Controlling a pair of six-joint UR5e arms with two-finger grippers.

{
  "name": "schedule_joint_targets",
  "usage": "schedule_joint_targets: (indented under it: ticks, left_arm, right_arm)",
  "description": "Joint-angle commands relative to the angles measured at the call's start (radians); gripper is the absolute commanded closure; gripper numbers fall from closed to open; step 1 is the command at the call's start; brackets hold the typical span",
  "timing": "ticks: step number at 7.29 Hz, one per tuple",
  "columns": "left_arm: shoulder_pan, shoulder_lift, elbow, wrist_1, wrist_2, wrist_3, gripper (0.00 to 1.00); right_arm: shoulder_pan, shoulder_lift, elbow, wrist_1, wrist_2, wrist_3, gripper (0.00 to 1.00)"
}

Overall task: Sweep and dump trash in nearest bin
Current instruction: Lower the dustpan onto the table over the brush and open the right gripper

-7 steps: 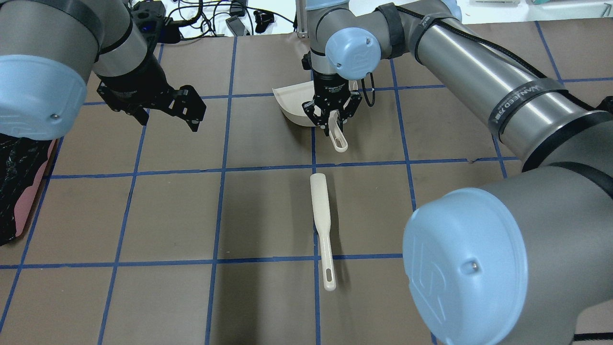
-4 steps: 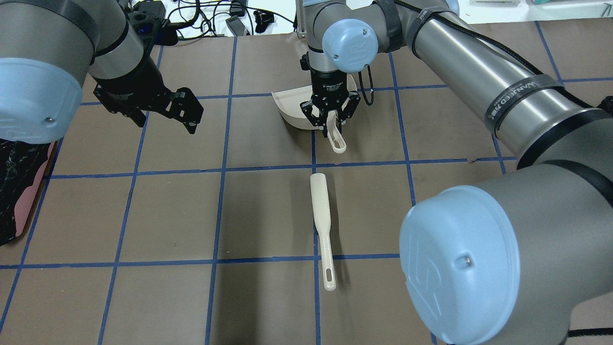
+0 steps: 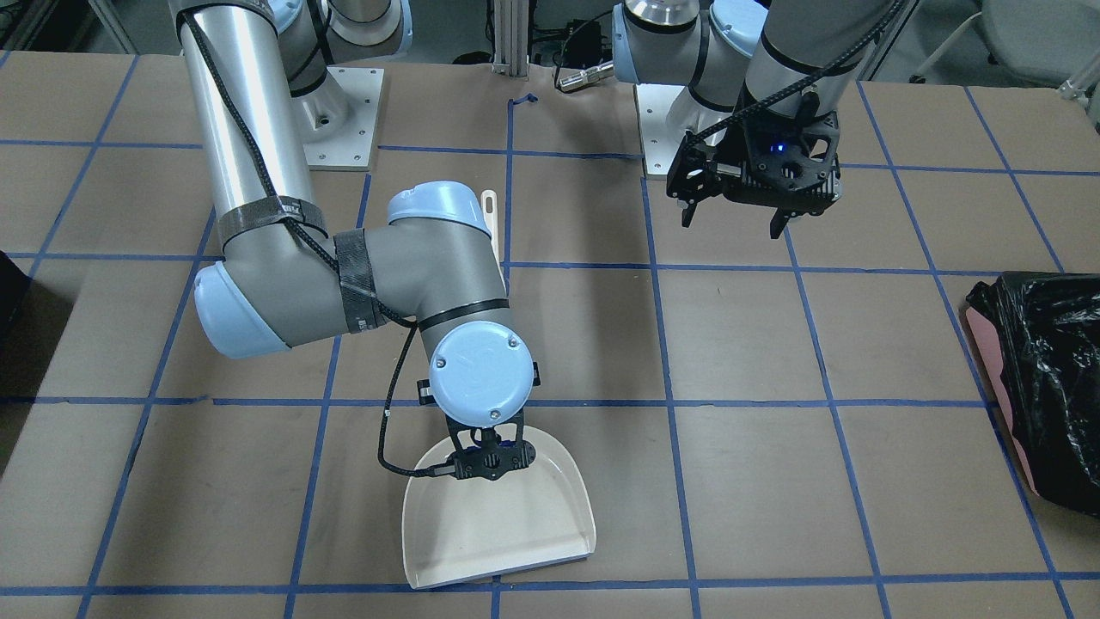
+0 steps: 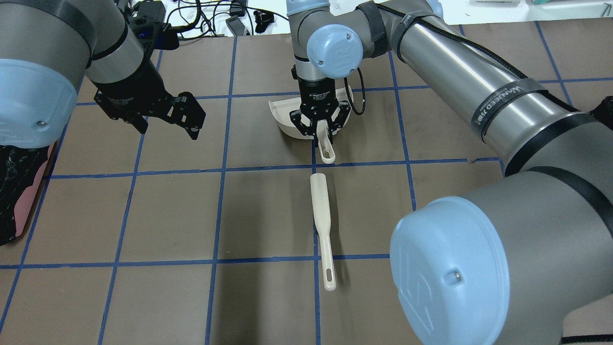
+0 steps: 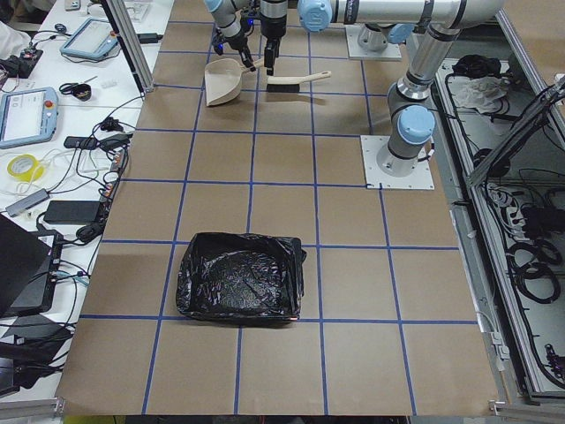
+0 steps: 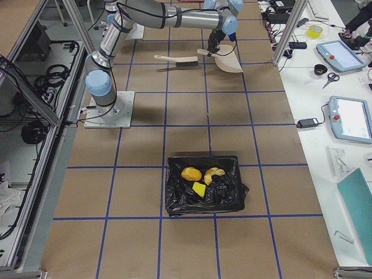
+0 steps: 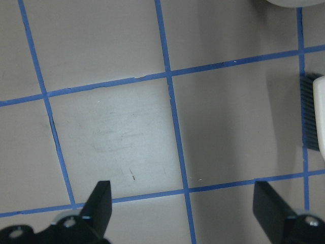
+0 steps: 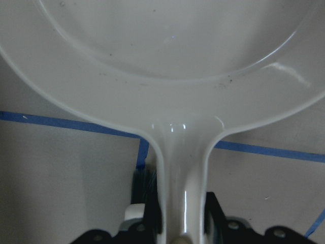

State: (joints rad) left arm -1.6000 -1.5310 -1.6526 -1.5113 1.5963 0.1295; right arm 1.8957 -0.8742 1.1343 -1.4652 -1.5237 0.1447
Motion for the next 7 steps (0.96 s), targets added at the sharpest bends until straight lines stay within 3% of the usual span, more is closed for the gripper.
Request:
schedule_joint_targets:
  ticks: [1,7]
  left_arm:
    - [0.003,0.003,-0.001,-0.001,-0.001,-0.001,0.0]
    - [0.0,0.003,-0.004,-0.001,-0.003,0.001,0.0]
  right_arm:
    - [0.002,0.007,0.002,-0.001,0.0,0.006,1.0]
    - [0.002,0.02,0.001,-0.006,0.002,0.047,1.0]
